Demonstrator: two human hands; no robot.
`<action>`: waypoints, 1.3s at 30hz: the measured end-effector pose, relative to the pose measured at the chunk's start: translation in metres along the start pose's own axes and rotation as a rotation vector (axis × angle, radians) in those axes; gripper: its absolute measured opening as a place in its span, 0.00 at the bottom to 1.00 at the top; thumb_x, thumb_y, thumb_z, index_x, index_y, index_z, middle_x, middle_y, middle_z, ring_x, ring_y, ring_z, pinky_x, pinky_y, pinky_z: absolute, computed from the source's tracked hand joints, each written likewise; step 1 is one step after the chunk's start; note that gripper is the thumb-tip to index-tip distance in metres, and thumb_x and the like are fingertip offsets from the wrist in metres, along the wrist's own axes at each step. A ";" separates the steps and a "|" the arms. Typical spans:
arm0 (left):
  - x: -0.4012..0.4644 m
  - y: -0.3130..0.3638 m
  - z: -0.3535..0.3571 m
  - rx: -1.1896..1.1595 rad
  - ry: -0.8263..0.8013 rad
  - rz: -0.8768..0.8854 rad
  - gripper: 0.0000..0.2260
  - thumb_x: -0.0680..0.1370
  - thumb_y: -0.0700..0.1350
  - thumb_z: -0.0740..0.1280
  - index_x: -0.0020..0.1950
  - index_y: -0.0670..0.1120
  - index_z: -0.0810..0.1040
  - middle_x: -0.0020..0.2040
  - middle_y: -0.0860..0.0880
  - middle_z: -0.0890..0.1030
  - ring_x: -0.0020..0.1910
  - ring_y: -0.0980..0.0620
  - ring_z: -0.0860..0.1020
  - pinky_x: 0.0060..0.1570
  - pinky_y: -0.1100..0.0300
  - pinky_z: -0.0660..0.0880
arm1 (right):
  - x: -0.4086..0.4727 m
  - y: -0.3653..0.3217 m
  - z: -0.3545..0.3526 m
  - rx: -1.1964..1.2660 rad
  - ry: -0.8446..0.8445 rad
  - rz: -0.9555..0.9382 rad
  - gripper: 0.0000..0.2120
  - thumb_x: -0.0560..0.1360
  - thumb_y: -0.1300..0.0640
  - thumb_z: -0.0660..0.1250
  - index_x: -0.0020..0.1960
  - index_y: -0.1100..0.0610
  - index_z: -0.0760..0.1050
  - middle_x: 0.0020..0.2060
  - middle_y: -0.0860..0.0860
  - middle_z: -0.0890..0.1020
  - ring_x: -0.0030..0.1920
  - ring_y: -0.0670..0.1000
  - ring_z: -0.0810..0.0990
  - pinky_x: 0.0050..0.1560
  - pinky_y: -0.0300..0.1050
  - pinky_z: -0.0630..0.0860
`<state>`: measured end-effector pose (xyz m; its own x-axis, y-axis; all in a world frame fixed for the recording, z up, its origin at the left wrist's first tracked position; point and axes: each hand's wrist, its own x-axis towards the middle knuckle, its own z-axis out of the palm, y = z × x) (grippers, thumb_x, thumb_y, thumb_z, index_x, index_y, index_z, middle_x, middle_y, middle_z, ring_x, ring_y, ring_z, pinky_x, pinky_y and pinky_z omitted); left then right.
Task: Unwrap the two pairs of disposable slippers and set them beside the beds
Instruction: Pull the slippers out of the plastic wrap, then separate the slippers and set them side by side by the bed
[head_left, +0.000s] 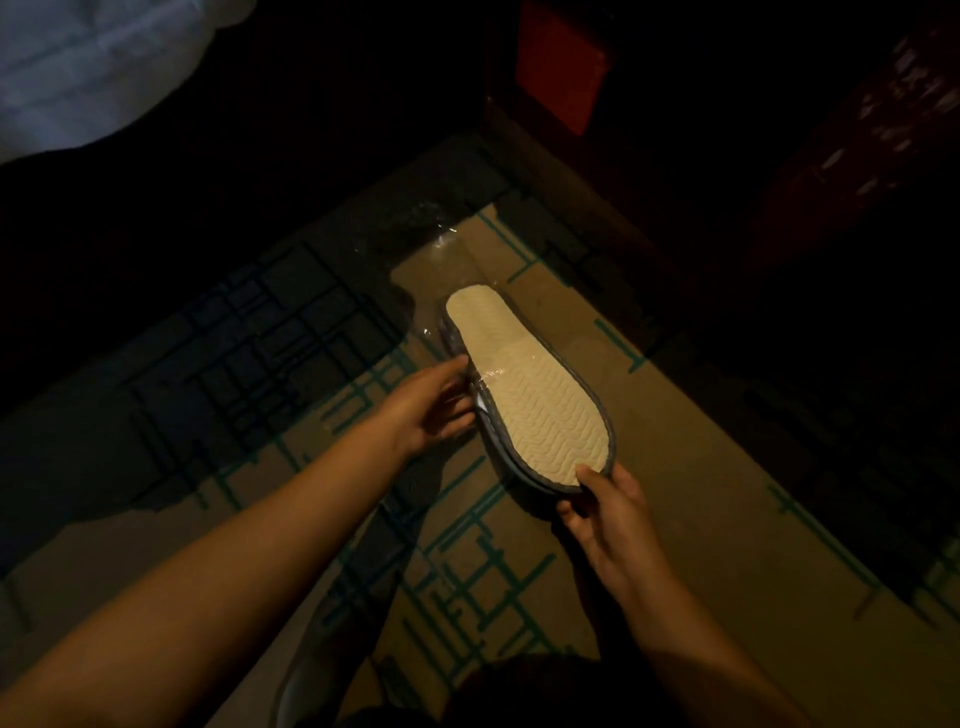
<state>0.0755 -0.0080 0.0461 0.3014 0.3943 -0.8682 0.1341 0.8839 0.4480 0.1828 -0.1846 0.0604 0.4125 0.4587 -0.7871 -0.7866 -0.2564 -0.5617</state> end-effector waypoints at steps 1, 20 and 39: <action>0.001 0.000 0.002 -0.026 0.010 0.027 0.04 0.76 0.47 0.65 0.41 0.50 0.74 0.32 0.55 0.81 0.34 0.57 0.80 0.34 0.60 0.76 | -0.001 0.002 0.000 0.018 -0.008 0.007 0.11 0.76 0.67 0.59 0.48 0.52 0.75 0.44 0.52 0.80 0.40 0.50 0.77 0.24 0.34 0.74; -0.004 0.065 0.037 -0.041 -0.054 0.362 0.02 0.76 0.38 0.65 0.44 0.44 0.74 0.38 0.46 0.79 0.37 0.54 0.77 0.36 0.66 0.78 | -0.023 0.058 -0.050 0.290 0.018 0.159 0.16 0.76 0.68 0.57 0.52 0.50 0.75 0.50 0.52 0.80 0.48 0.53 0.78 0.45 0.50 0.74; -0.055 -0.043 -0.043 0.145 0.088 0.185 0.05 0.76 0.44 0.64 0.51 0.50 0.73 0.44 0.50 0.78 0.32 0.59 0.78 0.28 0.67 0.75 | -0.007 0.054 0.029 0.189 -0.267 0.150 0.19 0.73 0.68 0.62 0.55 0.46 0.75 0.54 0.51 0.81 0.54 0.53 0.79 0.42 0.48 0.79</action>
<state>0.0127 -0.0573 0.0653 0.2505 0.5722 -0.7809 0.2203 0.7518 0.6215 0.1244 -0.1765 0.0429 0.1711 0.6402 -0.7489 -0.9107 -0.1872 -0.3681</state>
